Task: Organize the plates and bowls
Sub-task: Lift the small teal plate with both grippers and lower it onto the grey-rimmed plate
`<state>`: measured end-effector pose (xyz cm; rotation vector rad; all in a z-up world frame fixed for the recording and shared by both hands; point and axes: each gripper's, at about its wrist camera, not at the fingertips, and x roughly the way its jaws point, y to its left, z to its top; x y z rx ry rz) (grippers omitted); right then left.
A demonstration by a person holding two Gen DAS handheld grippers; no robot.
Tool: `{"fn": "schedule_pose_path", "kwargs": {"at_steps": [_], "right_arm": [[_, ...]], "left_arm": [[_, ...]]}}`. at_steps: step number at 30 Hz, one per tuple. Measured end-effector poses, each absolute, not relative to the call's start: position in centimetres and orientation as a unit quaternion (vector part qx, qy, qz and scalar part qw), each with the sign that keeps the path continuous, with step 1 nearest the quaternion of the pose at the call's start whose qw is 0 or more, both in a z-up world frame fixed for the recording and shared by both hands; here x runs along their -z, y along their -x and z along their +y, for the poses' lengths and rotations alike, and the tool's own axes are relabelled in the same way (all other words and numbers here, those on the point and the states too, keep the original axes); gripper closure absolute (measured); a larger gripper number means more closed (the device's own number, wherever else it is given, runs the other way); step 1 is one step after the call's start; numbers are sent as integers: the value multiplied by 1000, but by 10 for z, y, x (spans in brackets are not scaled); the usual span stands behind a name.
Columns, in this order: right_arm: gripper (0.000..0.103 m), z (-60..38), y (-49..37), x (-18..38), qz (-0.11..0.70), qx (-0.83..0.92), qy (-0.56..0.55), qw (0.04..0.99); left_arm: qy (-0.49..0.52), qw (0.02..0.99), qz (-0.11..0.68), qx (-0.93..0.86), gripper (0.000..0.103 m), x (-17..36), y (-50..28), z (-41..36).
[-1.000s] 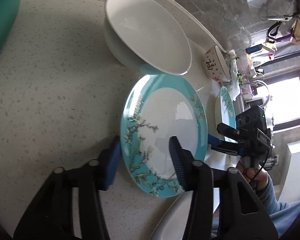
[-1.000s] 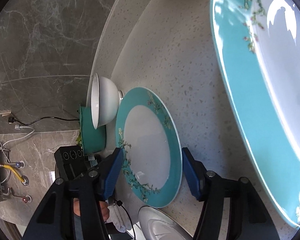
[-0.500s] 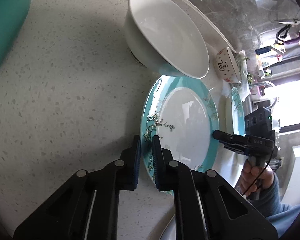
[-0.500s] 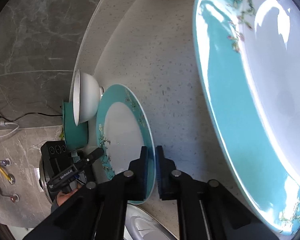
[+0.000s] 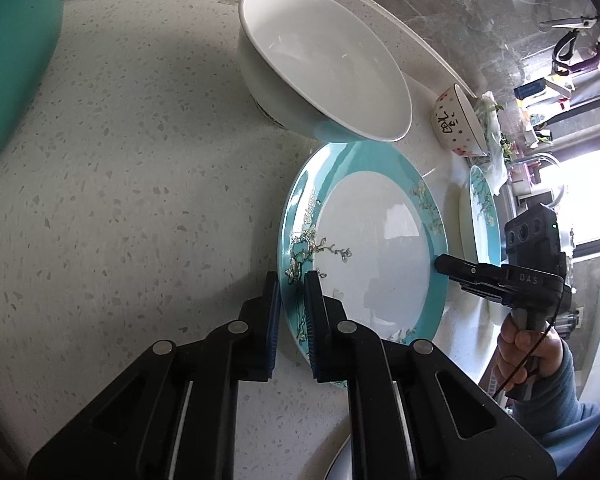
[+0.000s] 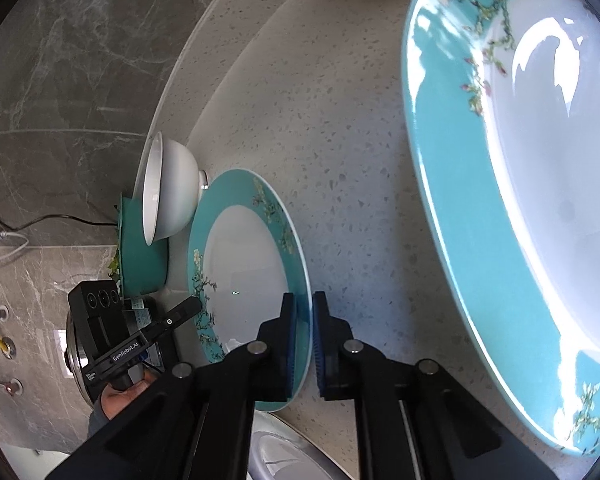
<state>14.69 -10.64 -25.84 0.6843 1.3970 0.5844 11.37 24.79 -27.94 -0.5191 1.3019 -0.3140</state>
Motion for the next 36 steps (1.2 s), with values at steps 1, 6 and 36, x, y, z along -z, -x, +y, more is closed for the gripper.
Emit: {"fn": "schedule_pose_path", "kwargs": {"at_steps": [1,6,36], "right_arm": [[93,-106,-147,258,620,-260,-303,675],[93,-106,-145,255,615,-261,-302,680],[92,-122,-104,198,570,-292,-289,712]], "left_arm": [[239,753,595,144,93,279,-113,248],[235,759,589,148,93,275,-107,248],[206,801,539,159,94,191,-58,229]]}}
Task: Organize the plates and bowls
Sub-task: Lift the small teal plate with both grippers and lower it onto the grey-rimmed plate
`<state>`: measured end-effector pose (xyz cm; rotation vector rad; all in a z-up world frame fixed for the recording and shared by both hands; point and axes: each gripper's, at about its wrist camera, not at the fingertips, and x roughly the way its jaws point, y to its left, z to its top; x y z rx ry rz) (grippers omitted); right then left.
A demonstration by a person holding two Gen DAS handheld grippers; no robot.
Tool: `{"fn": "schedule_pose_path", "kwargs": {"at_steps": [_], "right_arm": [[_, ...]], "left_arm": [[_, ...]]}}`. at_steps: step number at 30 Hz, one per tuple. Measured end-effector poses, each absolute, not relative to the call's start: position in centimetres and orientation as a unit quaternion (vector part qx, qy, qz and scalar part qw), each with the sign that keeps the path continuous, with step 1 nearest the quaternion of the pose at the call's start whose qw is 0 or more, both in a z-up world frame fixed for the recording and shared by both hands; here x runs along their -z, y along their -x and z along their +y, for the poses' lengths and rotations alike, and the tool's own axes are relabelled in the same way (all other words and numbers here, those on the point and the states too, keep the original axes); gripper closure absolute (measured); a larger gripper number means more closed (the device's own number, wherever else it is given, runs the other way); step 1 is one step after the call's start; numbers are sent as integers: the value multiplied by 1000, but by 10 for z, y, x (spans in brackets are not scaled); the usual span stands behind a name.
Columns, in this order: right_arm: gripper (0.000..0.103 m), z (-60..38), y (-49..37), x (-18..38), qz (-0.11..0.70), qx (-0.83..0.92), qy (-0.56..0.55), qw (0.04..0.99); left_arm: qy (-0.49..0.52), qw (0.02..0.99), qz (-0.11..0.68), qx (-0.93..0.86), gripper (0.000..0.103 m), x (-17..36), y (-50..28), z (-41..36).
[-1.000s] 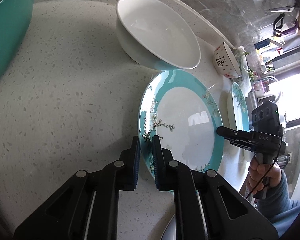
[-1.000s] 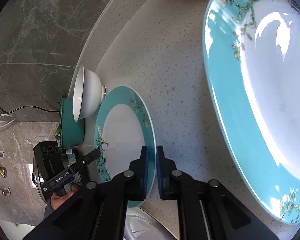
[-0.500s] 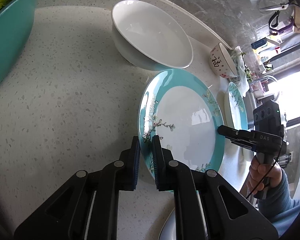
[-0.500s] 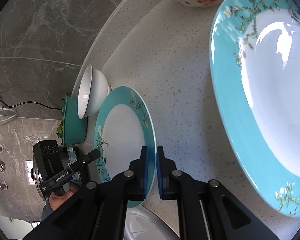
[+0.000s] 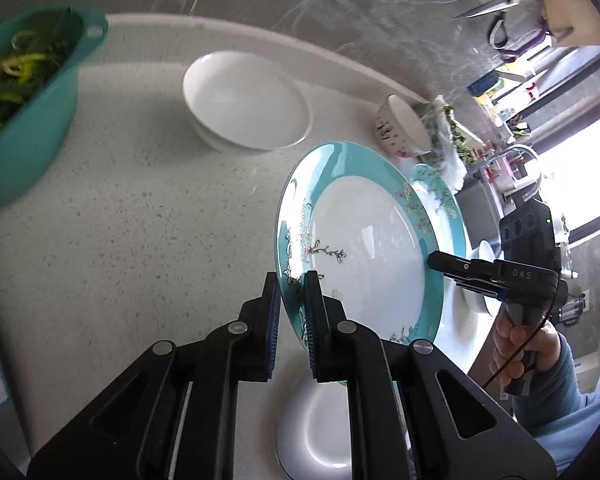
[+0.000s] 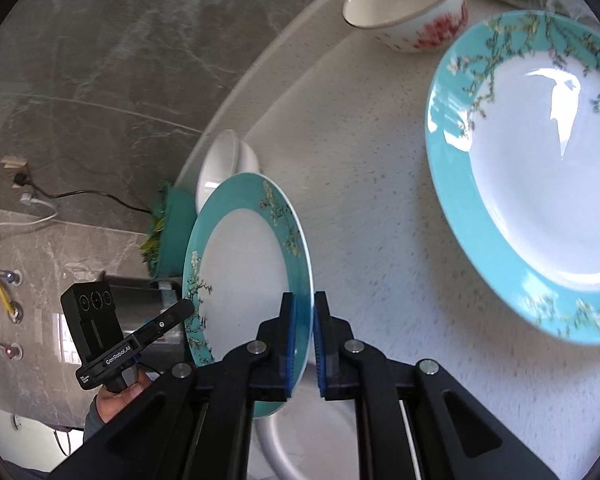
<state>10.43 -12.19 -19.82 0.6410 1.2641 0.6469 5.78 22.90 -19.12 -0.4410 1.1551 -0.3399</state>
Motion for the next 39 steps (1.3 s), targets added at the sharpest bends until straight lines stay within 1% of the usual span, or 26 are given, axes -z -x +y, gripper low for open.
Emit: {"fn": "schedule_pose_path", "kwargs": {"at_steps": [4,11,18,27,35,39], "right_arm": [[92,-128,-86,179,560,-302,-286,716],[92,-134,-55,174,565,-307,-279,713],[92,-140,-28,195,588,-308,-269,697],[92,-147,4,234,621,-300,-257,677],[92,-147,15,248,631,-288,-251,676],[91,-140,19,246,628,-283,-222,690]], "left_arm": [[203,809,528,161,94,171,-36,224],[210,804,534,158,93,165,12,212],[210,794,552,145,93,184,52,203],[197,778,583,127,92,226,99,188],[168,778,593,122,91,243,109,173],[146,779,598,118,90,247,105,164]]}}
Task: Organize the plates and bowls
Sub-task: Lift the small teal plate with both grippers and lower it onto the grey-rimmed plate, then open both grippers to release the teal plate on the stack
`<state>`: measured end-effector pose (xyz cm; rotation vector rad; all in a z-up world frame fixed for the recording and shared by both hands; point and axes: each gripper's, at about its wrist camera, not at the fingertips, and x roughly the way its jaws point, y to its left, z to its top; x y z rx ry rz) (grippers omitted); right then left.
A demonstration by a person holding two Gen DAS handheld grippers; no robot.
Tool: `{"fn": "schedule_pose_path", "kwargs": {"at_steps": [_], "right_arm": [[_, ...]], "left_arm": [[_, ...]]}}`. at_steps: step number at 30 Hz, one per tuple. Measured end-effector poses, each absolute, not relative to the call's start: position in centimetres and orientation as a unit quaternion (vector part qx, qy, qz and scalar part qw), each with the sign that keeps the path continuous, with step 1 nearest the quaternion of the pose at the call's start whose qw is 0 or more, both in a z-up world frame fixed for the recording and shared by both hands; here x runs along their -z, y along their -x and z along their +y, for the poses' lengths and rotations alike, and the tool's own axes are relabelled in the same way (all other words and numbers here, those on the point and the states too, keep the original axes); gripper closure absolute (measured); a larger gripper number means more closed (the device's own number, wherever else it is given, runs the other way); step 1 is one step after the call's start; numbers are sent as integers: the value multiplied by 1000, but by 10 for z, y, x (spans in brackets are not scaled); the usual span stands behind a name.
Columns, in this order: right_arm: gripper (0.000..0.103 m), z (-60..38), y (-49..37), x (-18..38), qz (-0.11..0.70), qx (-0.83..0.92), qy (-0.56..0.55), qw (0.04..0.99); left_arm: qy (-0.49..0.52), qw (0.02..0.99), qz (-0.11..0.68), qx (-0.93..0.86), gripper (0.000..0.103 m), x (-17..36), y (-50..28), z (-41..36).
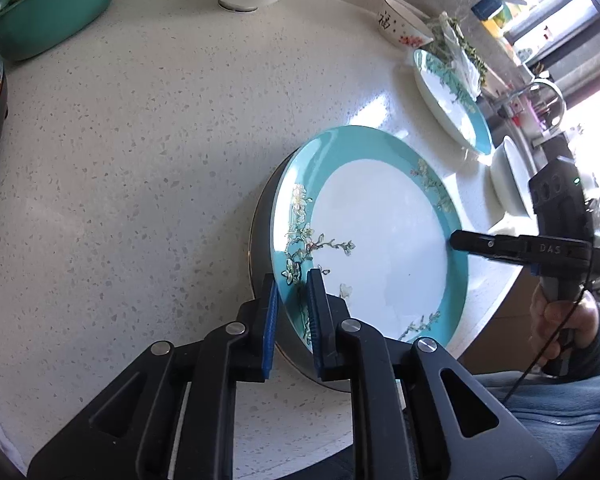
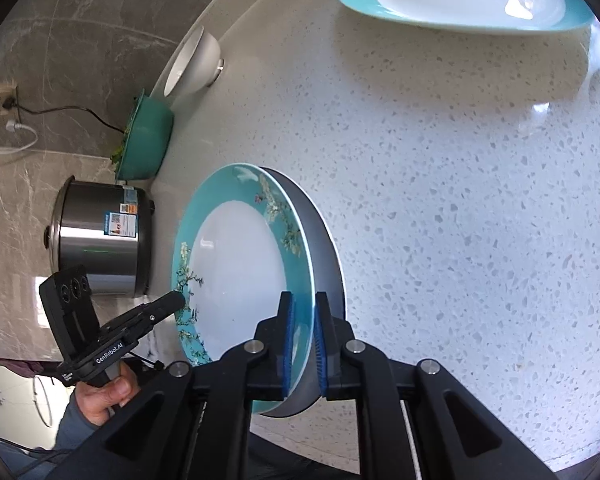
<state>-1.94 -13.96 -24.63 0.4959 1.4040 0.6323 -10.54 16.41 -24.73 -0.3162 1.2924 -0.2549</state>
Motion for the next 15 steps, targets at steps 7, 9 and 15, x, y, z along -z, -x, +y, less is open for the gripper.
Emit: {"fn": "schedule_pose_path", "kwargs": {"at_steps": [7,9,15], "right_arm": [[88,-120,24,231,611,-273,-126,732],[86,-110,27,225,602,-267,-82,748],[81,-86,37,216,573,-247,30,780]], "left_arm": [[105,784,601,116,90,249,96,151],[79,786,602,116,90,248,97,145],[52,785,606,121,90,248,95,139]]}}
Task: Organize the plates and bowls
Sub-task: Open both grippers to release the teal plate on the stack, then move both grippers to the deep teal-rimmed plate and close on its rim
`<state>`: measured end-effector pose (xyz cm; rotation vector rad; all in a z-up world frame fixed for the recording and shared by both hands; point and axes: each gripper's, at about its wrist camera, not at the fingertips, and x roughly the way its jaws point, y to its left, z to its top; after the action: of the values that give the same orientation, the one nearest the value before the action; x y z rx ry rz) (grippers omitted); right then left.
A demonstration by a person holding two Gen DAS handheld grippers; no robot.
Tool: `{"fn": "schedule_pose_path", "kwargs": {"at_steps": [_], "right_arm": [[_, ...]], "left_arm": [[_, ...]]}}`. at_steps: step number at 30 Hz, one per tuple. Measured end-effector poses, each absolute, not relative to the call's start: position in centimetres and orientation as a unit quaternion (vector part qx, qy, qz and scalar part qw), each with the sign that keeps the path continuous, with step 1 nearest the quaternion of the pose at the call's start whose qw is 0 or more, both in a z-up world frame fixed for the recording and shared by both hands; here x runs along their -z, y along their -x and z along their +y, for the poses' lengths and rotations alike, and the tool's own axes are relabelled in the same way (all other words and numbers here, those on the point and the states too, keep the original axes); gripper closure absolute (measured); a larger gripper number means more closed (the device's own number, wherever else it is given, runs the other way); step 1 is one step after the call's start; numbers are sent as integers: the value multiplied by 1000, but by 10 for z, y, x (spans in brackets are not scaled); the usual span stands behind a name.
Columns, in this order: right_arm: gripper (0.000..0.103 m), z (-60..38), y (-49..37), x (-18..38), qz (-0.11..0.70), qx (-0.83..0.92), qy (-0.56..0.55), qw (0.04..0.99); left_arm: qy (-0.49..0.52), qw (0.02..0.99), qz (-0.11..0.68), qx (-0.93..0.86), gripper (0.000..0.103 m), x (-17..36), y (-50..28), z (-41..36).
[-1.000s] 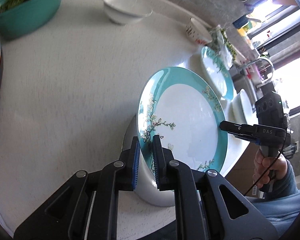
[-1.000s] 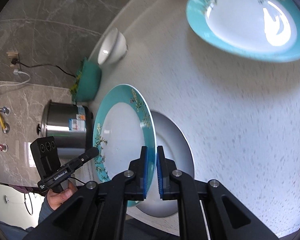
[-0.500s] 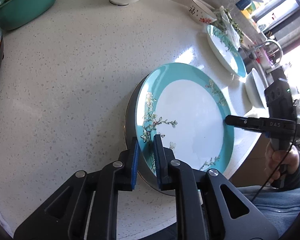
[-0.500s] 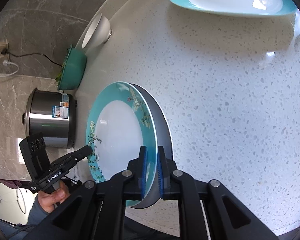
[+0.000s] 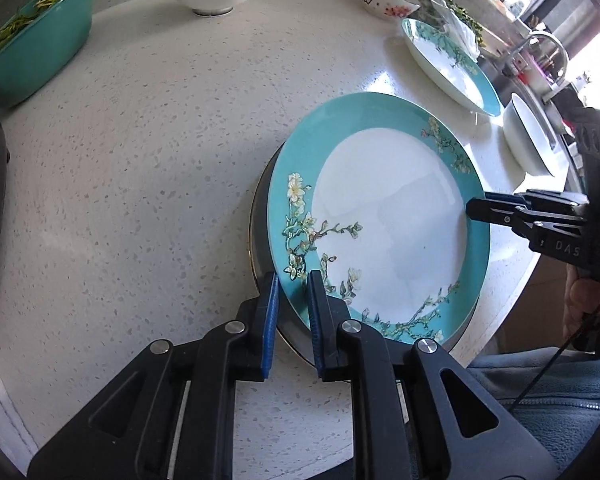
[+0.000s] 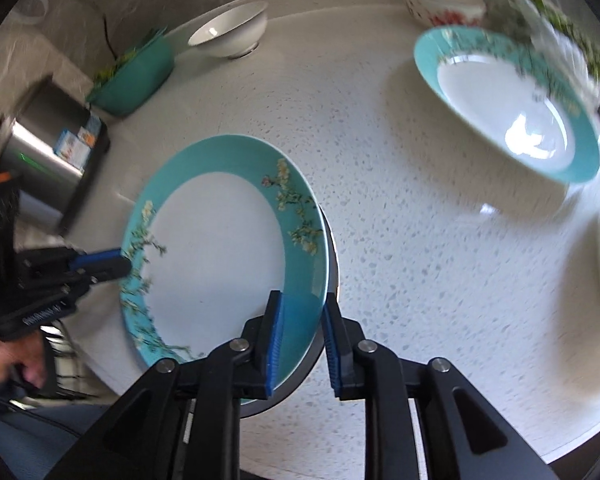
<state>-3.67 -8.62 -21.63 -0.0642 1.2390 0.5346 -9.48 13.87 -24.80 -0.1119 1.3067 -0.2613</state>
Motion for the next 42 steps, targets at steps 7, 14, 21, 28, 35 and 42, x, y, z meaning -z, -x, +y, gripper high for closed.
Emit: {"fn": "schedule_pose_path", "kwargs": {"at_steps": [7,14,21,28,35,42], "right_arm": [[78,-68,41,218,556,-221,106,794],[76,-64,38,219,559,-222,102,792],[48,-87,32,195,550,-217,38,805],[23,-186,-30,131,529,-279,-127,791],[18,-326,-156,115,526,-304,-222,763],[32,-370,-244,184,619,-339,-205,678]], "left_arm": [[36,782,609,126,90,249,93,132],[47,793,596,115,90,239,90,142],[76,831,534,138,1,197,50,141],[130,826,508,207,0,155,-26,90],[237,776,539,228,0,173,-105,21],[259,759,577,156,2,233,-158,-18]]}}
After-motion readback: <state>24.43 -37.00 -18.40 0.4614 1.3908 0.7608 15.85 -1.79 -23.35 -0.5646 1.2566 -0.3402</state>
